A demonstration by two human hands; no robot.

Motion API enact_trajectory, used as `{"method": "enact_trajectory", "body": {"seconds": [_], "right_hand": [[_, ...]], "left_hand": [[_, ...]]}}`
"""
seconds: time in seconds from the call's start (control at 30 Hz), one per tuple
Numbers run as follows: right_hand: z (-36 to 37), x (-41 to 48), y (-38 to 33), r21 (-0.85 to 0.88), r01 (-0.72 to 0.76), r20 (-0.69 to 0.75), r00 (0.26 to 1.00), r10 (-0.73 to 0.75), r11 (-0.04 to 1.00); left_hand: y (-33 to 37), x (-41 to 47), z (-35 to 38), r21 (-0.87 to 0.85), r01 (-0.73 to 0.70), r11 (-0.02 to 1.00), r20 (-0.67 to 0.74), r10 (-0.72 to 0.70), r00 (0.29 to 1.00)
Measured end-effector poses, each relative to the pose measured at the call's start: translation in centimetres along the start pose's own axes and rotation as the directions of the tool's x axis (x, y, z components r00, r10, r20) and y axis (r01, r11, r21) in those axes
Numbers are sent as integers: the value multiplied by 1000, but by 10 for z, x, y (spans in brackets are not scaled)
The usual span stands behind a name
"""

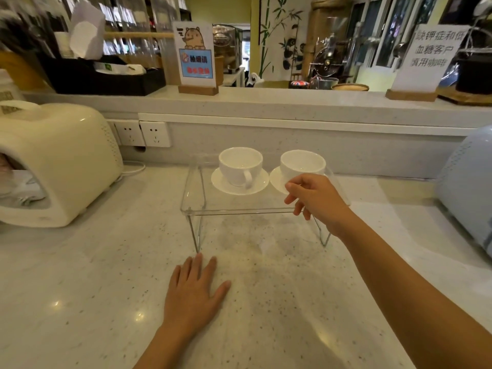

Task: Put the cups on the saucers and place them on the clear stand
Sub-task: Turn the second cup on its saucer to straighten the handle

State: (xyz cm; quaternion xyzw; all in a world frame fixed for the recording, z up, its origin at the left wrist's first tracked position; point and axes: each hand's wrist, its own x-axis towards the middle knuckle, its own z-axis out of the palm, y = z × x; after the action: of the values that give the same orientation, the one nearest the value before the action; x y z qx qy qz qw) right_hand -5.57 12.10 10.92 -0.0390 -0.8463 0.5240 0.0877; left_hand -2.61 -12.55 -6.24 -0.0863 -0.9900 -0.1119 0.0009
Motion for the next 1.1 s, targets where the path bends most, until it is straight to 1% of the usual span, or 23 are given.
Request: {"method": "enact_trajectory", "body": {"seconds": [0.13, 0.2, 0.33, 0.43, 0.73, 0.9, 1.1], "right_hand": [[13, 17, -2, -17, -80, 35, 996, 80, 997], [20, 26, -5, -57, -111, 53, 992, 115, 992], [30, 42, -12, -143, -134, 98, 984, 149, 981], [36, 51, -17, -175, -162, 140, 972, 187, 971], [47, 72, -25, -155, -316, 221, 912, 345, 936], [48, 78, -25, -115, -364, 249, 890, 382, 924], [51, 80, -24, -41, -394, 269, 881, 390, 918]], "left_hand": [[1, 0, 2, 11, 6, 1000, -7, -6, 1000], [0, 0, 3, -2, 12, 1000, -5, -12, 1000], [0, 0, 3, -10, 8, 1000, -3, -9, 1000], [0, 1, 4, -23, 8, 1000, -16, -9, 1000], [1, 0, 4, -39, 7, 999, -21, -8, 1000], [1, 1, 5, -34, 4, 999, -19, -5, 1000], [2, 3, 6, -34, 2, 999, -16, -3, 1000]]}}
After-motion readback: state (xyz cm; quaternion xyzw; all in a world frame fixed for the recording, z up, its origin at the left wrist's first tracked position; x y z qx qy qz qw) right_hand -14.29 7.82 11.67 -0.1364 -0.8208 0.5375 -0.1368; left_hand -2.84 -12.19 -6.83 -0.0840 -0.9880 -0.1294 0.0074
